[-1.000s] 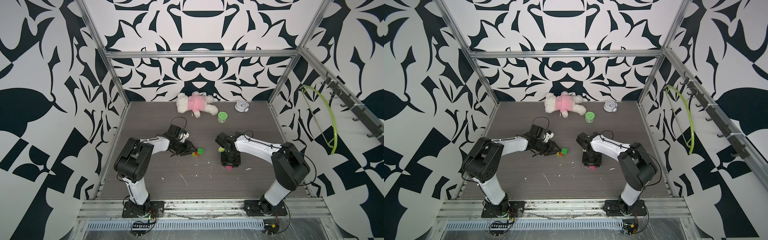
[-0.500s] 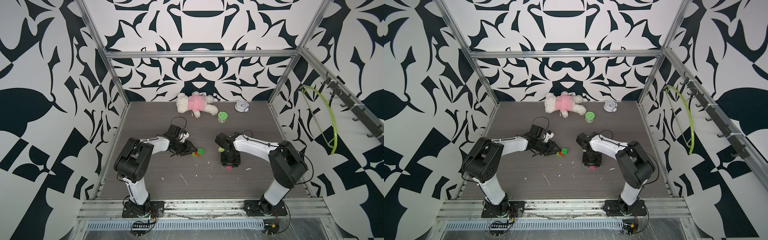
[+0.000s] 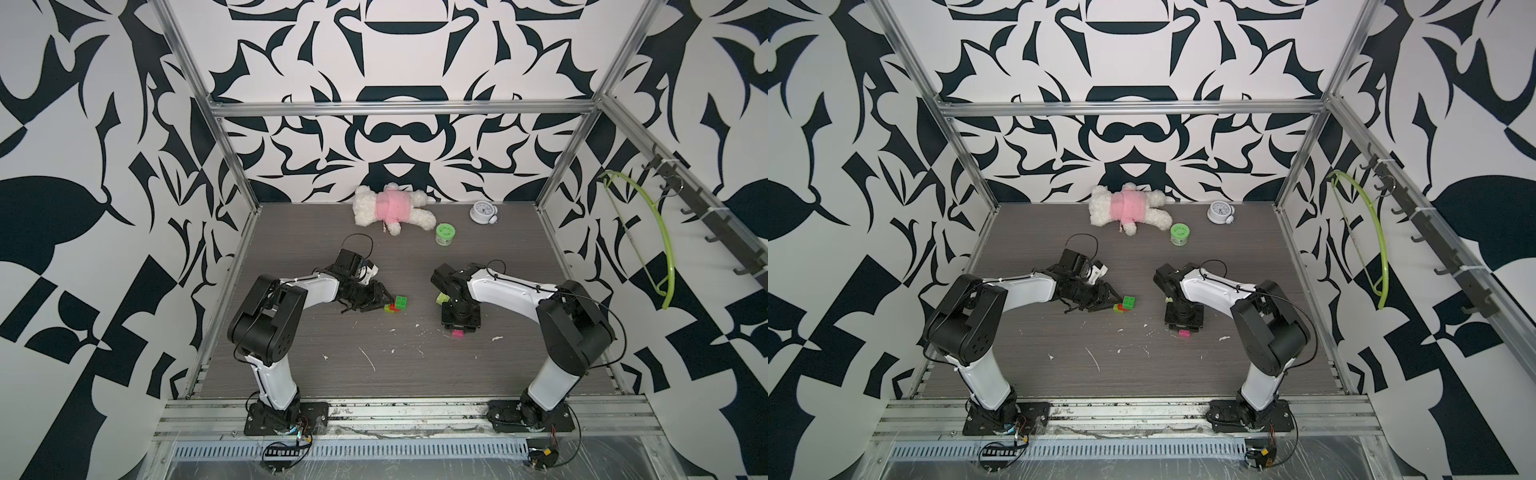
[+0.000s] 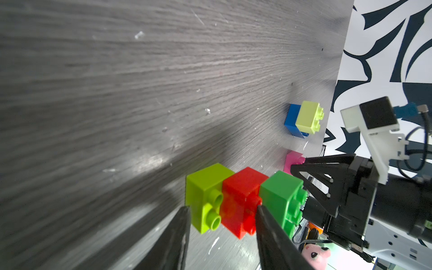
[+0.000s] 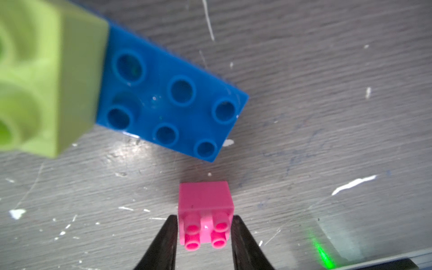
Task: Assemble the letter y with lego
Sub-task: Pick up the lego brick from the center of the board.
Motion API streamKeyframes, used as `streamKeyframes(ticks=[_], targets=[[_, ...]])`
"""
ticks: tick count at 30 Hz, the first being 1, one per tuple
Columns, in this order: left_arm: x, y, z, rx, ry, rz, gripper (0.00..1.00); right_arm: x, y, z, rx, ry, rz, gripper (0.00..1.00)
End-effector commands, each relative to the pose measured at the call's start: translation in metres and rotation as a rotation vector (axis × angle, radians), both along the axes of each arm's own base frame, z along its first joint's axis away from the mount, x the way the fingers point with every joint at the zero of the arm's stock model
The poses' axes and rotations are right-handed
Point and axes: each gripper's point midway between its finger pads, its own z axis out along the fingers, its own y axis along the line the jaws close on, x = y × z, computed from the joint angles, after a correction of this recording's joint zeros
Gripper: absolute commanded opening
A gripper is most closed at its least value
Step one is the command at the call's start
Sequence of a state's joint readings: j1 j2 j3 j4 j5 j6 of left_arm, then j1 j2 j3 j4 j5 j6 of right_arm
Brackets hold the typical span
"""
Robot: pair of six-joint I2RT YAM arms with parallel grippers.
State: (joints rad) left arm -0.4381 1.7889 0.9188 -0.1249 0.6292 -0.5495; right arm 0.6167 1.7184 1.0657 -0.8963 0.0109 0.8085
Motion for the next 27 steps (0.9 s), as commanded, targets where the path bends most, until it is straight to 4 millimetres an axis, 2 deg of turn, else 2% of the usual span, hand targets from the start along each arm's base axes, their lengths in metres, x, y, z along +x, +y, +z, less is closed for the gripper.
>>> streamKeyframes(ticks=[1,7,12,15,17,24,27], targets=[[-0.014,0.023,-0.028,0.116,0.071,0.038,0.49,0.002,-0.001,0.002,0.001,-0.001,-0.002,0.4],[-0.013,0.023,-0.029,0.117,0.07,0.038,0.49,0.003,0.001,0.004,0.019,-0.009,0.004,0.32],[-0.014,0.023,-0.029,0.116,0.071,0.037,0.49,0.008,0.002,0.018,0.043,-0.056,0.025,0.29],[-0.014,0.023,-0.029,0.114,0.072,0.037,0.49,0.008,-0.002,0.021,0.054,-0.065,0.019,0.29],[-0.014,0.023,-0.028,0.114,0.069,0.037,0.49,0.005,-0.004,0.017,0.051,-0.043,0.016,0.33],[-0.013,0.022,-0.027,0.113,0.067,0.037,0.49,0.0,-0.006,0.007,0.029,0.004,0.033,0.34],[-0.013,0.022,-0.027,0.113,0.067,0.037,0.49,-0.001,-0.007,0.005,0.017,0.019,0.043,0.42]])
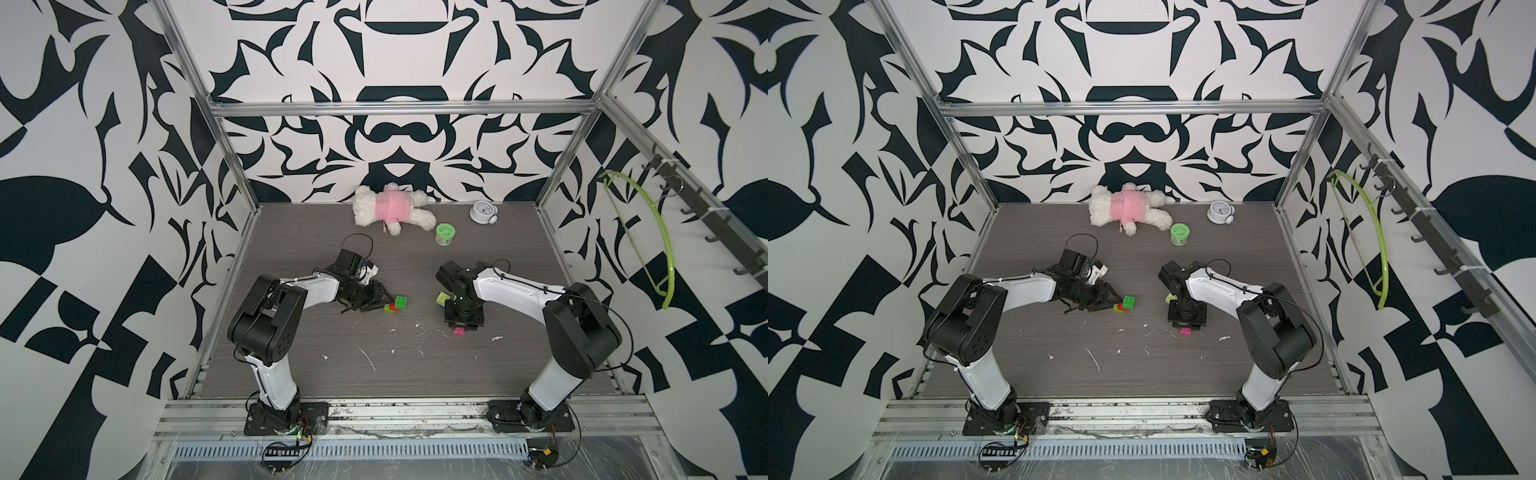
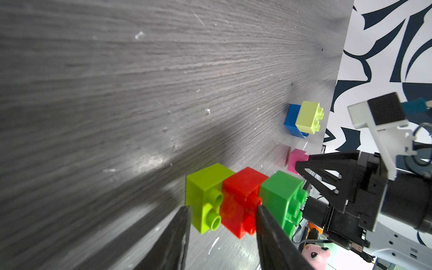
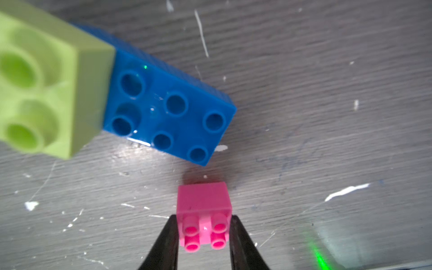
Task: Assemble the letter y with lego
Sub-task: Pick up the lego brick from the center of the board.
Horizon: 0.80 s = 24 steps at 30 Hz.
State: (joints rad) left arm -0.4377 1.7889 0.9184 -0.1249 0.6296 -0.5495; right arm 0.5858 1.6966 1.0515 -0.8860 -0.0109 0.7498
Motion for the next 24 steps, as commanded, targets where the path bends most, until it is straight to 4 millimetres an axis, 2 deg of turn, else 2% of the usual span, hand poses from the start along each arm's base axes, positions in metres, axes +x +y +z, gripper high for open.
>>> streamKeyframes(ticks=[1,5,12,24], targets=[[-0.0133,0.0223,-0.0275,0.114,0.067,0.036,0.49,-0.0037,-0.0035,0.0023,-0.016,0.021,0.017,0.46],[-0.0135,0.0223,-0.0276,0.113,0.068,0.036,0.49,-0.0028,-0.0026,0.0014,-0.015,0.022,0.013,0.5],[-0.0134,0.0223,-0.028,0.114,0.069,0.036,0.49,-0.0005,0.0002,0.0002,-0.006,0.016,0.011,0.45],[-0.0136,0.0228,-0.0282,0.114,0.07,0.037,0.49,-0.0019,0.0025,-0.0049,0.005,0.029,0.009,0.41]])
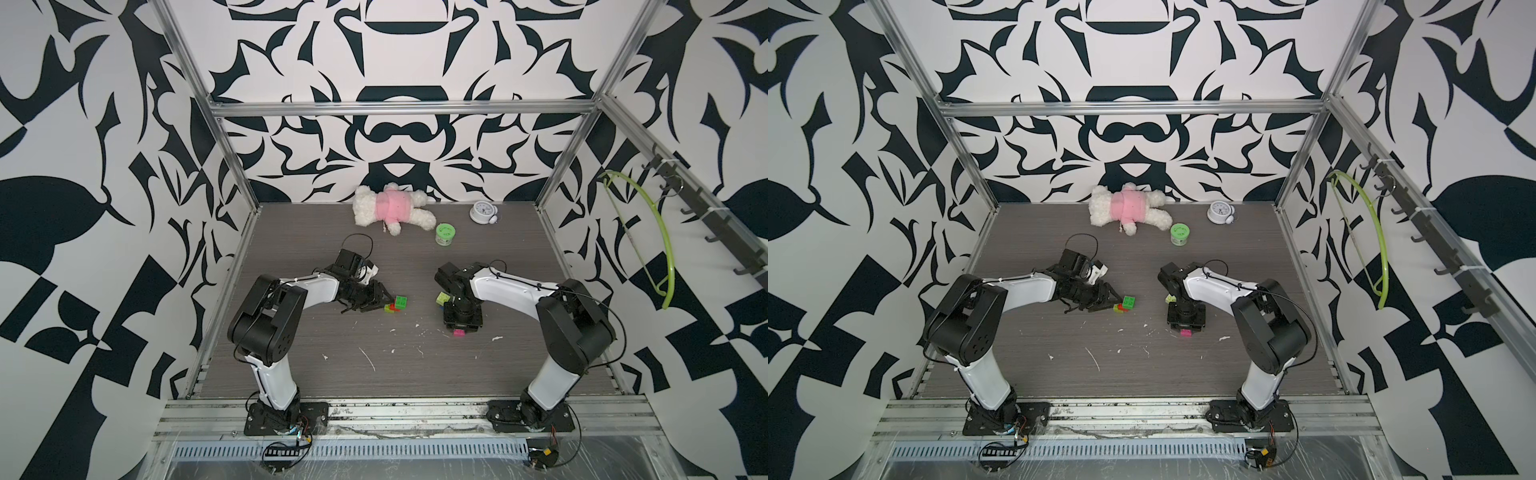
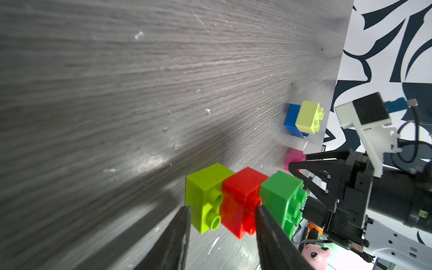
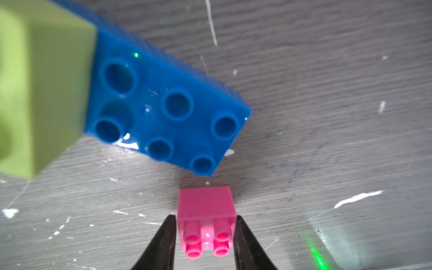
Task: Assemble the letter y with lego
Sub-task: Pick up the lego brick from the center of the board.
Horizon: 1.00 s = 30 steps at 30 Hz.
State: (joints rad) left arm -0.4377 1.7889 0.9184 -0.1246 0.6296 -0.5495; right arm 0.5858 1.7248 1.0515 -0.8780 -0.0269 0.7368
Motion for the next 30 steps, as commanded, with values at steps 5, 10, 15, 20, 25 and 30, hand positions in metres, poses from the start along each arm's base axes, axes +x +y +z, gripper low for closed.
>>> streamKeyframes(ticks=[5,10,15,20,25,30], targets=[[-0.014,0.023,-0.028,0.115,0.069,0.036,0.49,0.002,0.001,0.005,0.007,-0.01,0.002,0.33],[-0.014,0.023,-0.028,0.114,0.068,0.036,0.49,0.019,0.001,0.032,0.014,-0.093,0.13,0.25],[-0.014,0.022,-0.028,0.111,0.071,0.036,0.49,0.038,0.005,0.072,0.018,-0.18,0.504,0.23],[-0.013,0.022,-0.027,0.11,0.063,0.038,0.49,0.04,0.002,0.083,-0.002,-0.21,0.928,0.16],[-0.013,0.023,-0.026,0.109,0.059,0.037,0.49,0.037,-0.007,0.075,0.003,-0.163,1.131,0.13],[-0.013,0.023,-0.027,0.111,0.063,0.038,0.49,0.036,-0.015,0.063,0.034,-0.124,1.186,0.12]])
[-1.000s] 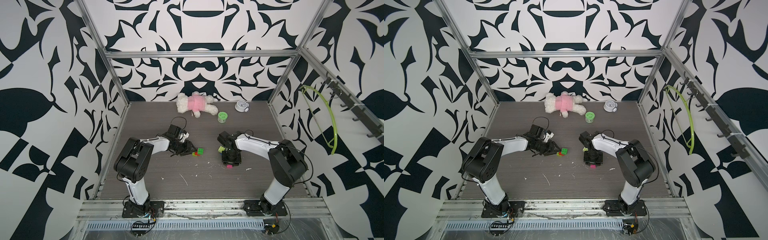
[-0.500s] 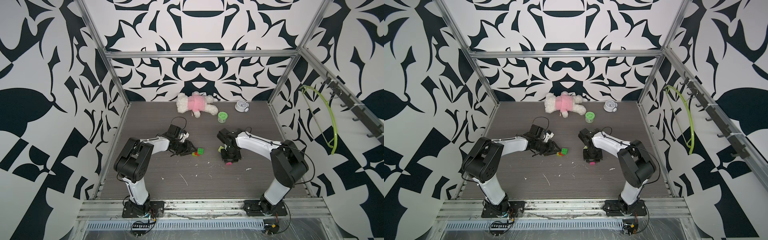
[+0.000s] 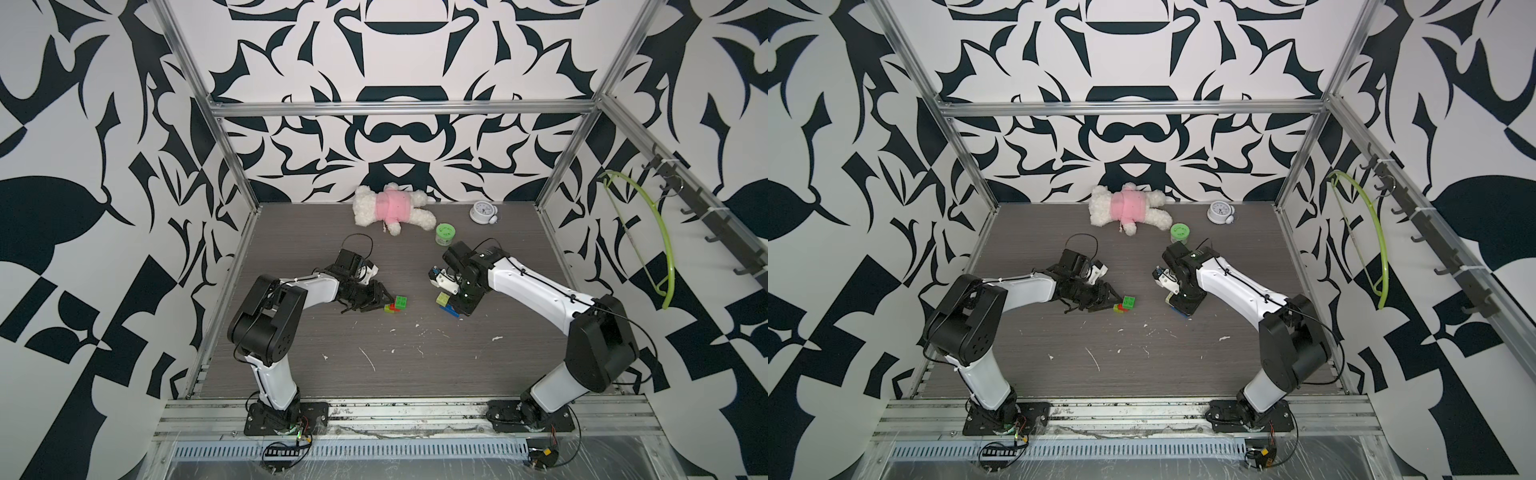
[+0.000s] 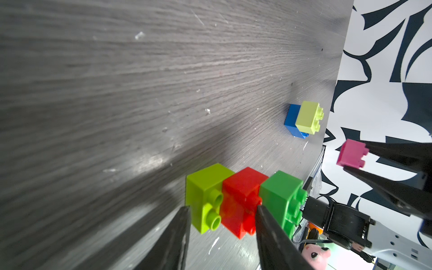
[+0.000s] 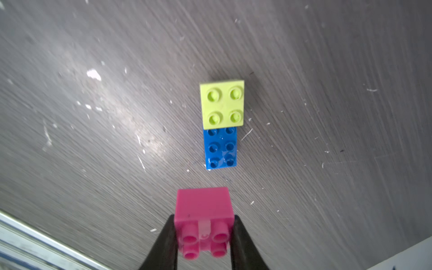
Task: Assemble the letter y with lego
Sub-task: Pick up the lego brick from the center of the board, then assemble the lego brick with the lego brick.
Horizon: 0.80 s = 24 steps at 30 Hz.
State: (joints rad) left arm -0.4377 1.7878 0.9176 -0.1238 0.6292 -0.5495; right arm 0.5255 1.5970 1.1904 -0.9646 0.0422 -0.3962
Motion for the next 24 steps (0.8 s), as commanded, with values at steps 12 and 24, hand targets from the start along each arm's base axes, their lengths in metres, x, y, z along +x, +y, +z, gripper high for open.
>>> streamKeyframes(ticks=[12,24], targets=[[-0.012,0.024,-0.027,0.113,0.064,0.041,0.49,0.008,-0.006,-0.027,-0.045,0.119,0.104,0.11],[-0.011,0.025,-0.027,0.114,0.064,0.045,0.49,0.017,-0.014,-0.036,-0.111,0.134,0.056,0.1]])
